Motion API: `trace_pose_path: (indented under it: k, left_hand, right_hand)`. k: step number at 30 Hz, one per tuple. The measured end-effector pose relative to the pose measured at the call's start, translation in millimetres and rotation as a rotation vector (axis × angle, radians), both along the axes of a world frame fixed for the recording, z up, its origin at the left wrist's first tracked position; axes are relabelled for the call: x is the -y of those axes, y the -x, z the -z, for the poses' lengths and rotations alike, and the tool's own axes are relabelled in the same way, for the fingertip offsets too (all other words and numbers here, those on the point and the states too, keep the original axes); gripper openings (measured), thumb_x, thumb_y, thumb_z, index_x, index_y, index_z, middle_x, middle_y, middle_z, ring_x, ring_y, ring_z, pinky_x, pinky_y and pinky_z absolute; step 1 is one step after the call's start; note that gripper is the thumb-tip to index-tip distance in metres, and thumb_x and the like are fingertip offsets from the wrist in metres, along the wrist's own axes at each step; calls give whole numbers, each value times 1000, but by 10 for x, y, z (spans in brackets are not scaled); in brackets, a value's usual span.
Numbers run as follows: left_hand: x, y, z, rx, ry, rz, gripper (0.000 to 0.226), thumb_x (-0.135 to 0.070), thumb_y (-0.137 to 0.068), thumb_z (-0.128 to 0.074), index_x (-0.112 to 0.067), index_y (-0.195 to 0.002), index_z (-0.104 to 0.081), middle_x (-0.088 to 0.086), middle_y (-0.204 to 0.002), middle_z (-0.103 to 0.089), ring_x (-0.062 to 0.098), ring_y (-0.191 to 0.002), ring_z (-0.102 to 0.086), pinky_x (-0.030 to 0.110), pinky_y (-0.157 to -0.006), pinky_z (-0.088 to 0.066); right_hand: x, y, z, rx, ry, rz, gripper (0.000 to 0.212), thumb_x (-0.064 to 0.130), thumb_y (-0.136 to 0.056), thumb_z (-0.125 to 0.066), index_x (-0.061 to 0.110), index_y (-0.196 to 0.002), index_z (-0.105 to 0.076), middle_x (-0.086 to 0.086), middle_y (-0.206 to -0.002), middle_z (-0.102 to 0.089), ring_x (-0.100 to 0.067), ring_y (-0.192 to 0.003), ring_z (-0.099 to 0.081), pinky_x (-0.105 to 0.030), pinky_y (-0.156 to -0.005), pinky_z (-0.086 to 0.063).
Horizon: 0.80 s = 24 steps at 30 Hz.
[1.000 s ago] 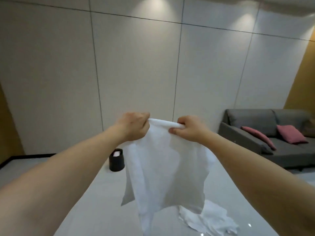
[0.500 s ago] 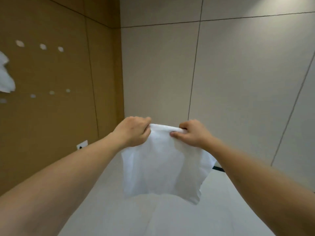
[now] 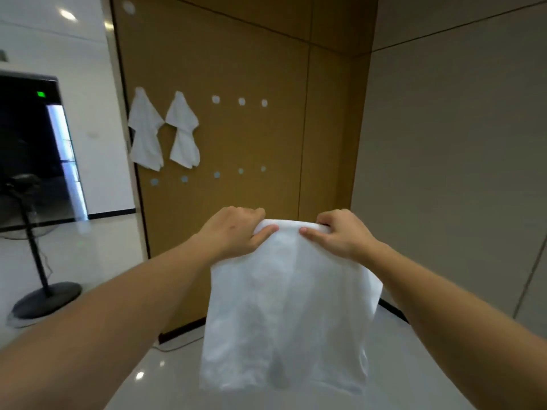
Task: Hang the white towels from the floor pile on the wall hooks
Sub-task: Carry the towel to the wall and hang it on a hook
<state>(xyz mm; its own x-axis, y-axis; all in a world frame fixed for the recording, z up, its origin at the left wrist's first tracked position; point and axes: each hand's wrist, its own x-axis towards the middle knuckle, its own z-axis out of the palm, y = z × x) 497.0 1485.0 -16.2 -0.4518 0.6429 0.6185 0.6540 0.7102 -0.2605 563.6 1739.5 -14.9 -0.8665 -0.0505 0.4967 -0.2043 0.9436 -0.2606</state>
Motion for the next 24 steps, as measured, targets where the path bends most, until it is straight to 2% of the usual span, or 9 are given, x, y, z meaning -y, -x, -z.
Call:
trace_pose_path:
  k: [3, 6, 9, 14, 18, 24]
  left_hand:
    - [-74, 443, -131, -19, 36, -76, 46, -67, -93, -21, -27, -75, -36, -9, -65, -47, 13, -54, -47, 30, -50, -35]
    - [-157, 906, -320, -49, 17, -143, 47, -67, -93, -22, -27, -75, -36, -10, -62, -45, 11, -51, -44, 28, -46, -33]
    - [-234, 1271, -382, -37, 43, -211, 48, -69, -91, -20, -27, -77, -37, -11, -63, -46, 8, -52, -45, 29, -48, -41]
    - [-312, 1946, -479, -59, 51, -294, 50, -69, -91, -21, -24, -77, -38, -9, -64, -46, 14, -55, -48, 33, -51, -43]
    - [-391, 2565, -586, -94, 58, -305, 51, -69, -91, -21, -24, -78, -40, -8, -65, -48, 13, -54, -47, 32, -51, -43]
    - [-354, 3723, -762, -149, 11, -313, 49, -71, -91, -17, -28, -79, -37, -14, -62, -42, 5, -54, -44, 25, -49, -34]
  right_hand:
    - [-116, 604, -110, -19, 24, -88, 52, 75, -80, -44, 30, -55, -50, 9, -53, -50, -8, -53, -49, -23, -48, -27]
    - [-255, 1289, -250, -23, 56, -160, 52, 72, -83, -42, 27, -60, -53, 8, -57, -52, -11, -56, -51, -29, -49, -33]
    - [-345, 1850, -310, -47, 45, -215, 47, 69, -84, -43, 28, -65, -54, 9, -62, -54, -12, -60, -54, -31, -51, -39]
    - [-401, 2656, -354, -72, 21, -238, 42, 68, -84, -44, 31, -64, -48, 10, -61, -53, -11, -59, -53, -28, -49, -35]
    - [-443, 3307, -451, -67, 23, -227, 40, 67, -87, -45, 31, -71, -52, 9, -68, -55, -13, -65, -55, -32, -56, -46]
    - [-432, 4442, -748, -169, -51, -246, 37, 65, -88, -45, 32, -71, -50, 13, -69, -53, -12, -68, -53, -27, -53, -33]
